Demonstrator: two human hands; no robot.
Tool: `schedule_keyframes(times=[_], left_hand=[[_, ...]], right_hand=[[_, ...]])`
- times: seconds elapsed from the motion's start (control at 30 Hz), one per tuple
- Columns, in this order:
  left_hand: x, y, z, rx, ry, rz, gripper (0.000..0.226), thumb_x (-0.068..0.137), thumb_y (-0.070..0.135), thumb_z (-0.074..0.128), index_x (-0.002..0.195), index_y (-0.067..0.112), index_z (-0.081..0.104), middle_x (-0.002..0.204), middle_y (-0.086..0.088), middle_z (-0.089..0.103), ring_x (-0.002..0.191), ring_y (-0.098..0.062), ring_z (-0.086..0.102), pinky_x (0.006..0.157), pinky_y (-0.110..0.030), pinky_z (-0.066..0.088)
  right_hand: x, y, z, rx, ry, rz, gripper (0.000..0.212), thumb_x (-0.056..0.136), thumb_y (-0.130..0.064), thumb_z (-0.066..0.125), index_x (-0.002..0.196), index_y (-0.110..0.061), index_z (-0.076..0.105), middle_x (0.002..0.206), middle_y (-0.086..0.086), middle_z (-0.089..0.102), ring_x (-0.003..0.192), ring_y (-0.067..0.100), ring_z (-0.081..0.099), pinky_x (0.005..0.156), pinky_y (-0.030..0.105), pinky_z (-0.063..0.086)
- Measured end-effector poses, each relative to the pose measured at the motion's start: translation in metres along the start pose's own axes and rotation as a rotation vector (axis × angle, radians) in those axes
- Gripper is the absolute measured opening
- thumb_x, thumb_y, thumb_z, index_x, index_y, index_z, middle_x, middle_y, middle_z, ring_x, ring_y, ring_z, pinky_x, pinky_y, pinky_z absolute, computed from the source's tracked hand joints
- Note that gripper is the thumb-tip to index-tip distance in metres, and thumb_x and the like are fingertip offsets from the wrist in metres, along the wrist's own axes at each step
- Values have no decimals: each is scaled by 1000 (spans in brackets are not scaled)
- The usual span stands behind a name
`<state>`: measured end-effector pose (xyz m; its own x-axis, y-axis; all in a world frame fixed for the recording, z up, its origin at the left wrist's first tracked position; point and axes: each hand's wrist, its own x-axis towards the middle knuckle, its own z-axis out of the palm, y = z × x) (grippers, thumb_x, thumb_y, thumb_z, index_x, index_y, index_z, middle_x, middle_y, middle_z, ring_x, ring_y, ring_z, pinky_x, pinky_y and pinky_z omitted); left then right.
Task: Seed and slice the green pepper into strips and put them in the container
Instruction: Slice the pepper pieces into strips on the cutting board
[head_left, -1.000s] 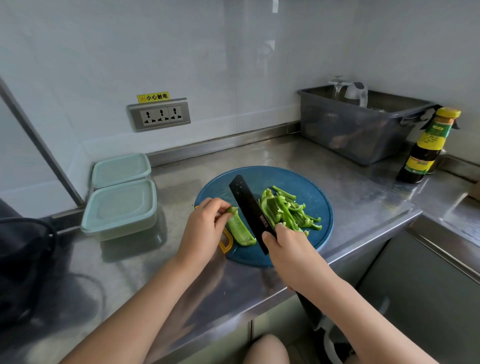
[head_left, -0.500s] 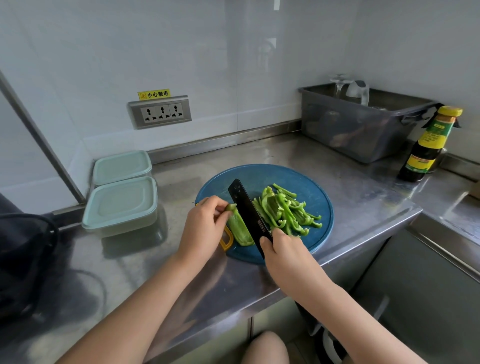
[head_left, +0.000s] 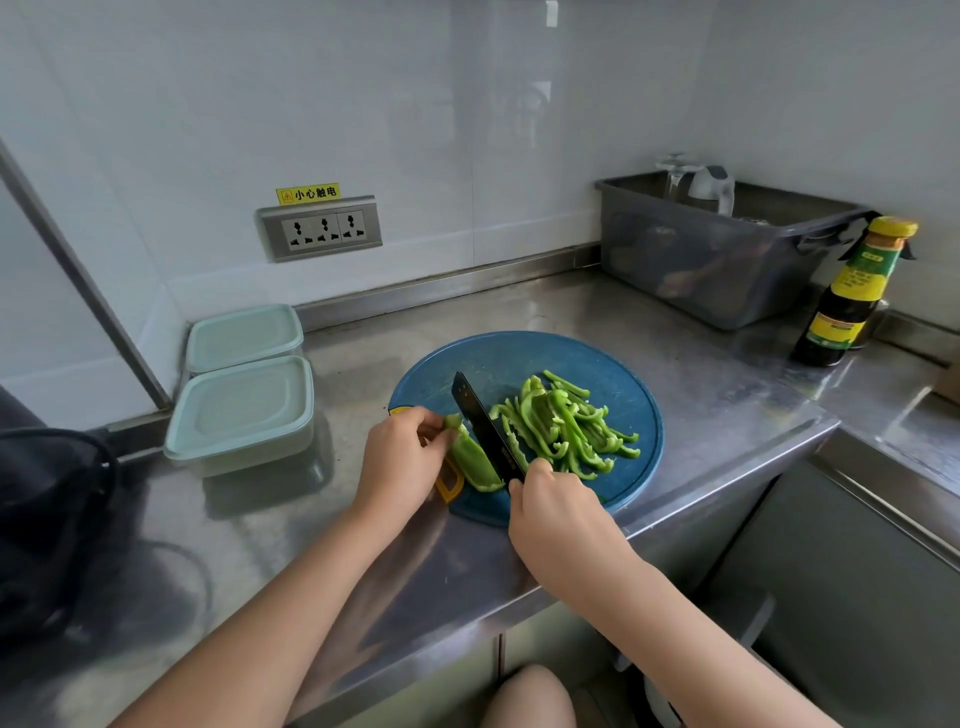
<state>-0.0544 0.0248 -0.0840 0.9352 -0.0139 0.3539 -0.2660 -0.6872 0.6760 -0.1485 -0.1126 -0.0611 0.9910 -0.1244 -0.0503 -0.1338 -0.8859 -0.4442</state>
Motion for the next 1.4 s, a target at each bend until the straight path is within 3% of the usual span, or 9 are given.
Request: schedule_keyframes(times=[0.1, 0.4, 0.57, 0.77, 0.9, 1.0, 1.1, 1.27, 1.4], left_hand=[[3, 0, 1, -8, -18, -60, 14, 80, 21, 72, 88, 10, 70, 67, 9, 57, 66, -11, 55, 55, -8, 32], [11, 0, 1, -80, -95, -195, 18, 80, 25, 71, 89, 9, 73, 62, 8, 59, 58, 2, 52, 52, -12, 35], [10, -1, 2, -68, -95, -183, 19, 82, 26, 70, 90, 9, 73, 63, 6, 61, 58, 1, 53, 52, -14, 34], [12, -4, 4, -73, -104, -181, 15, 81, 25, 71, 86, 11, 74, 69, -1, 68, 62, -3, 57, 57, -17, 43], [13, -5, 4, -75, -122, -177, 12, 81, 24, 71, 80, 12, 74, 63, 0, 66, 58, -4, 57, 57, -20, 43], [12, -6, 4, -71, -128, -162, 14, 82, 23, 70, 76, 10, 73, 65, -4, 69, 56, -10, 58, 58, -26, 45], [9, -5, 4, -44, -104, -109, 20, 82, 21, 69, 65, 12, 68, 60, -4, 65, 58, -19, 59, 57, -30, 45], [3, -7, 9, 9, -41, -82, 25, 85, 20, 65, 62, 18, 54, 58, 2, 53, 57, -16, 51, 50, -22, 34], [6, -9, 6, -28, 35, -110, 13, 90, 23, 59, 80, 15, 57, 68, 6, 52, 66, -10, 48, 52, -12, 29]], right_hand=[[3, -1, -1, -19, -11, -26, 14, 99, -16, 35, 87, -10, 32, 66, 2, 33, 70, 23, 41, 46, 25, 22], [11, -2, 0, -53, -28, -36, 6, 99, -15, 37, 98, -10, 40, 63, -1, 28, 55, 19, 33, 44, 24, 18], [17, -3, 5, -140, -44, -44, 22, 99, -15, 37, 113, -1, 45, 63, 0, 27, 54, 21, 33, 43, 24, 18], [21, -6, -9, -364, -151, -301, 24, 97, -5, 33, 107, -2, 55, 67, 5, 29, 53, 15, 22, 45, 25, 19], [34, -12, -23, -623, -295, -386, 30, 95, -1, 38, 119, 3, 56, 79, 11, 48, 54, 16, 22, 46, 24, 22], [45, -26, -25, -690, -355, -376, 31, 92, -4, 49, 123, 2, 54, 115, 14, 56, 85, 23, 52, 61, 25, 35], [57, -33, -19, -579, -316, -300, 28, 92, -3, 48, 117, 0, 58, 118, 14, 56, 108, 27, 54, 70, 28, 37], [57, -36, -16, -397, -205, -251, 27, 94, -7, 39, 110, 2, 59, 74, 5, 46, 62, 19, 44, 54, 24, 33], [44, -26, -20, -270, -273, -188, 28, 93, 1, 41, 116, 4, 57, 102, 17, 55, 92, 31, 56, 57, 28, 35]])
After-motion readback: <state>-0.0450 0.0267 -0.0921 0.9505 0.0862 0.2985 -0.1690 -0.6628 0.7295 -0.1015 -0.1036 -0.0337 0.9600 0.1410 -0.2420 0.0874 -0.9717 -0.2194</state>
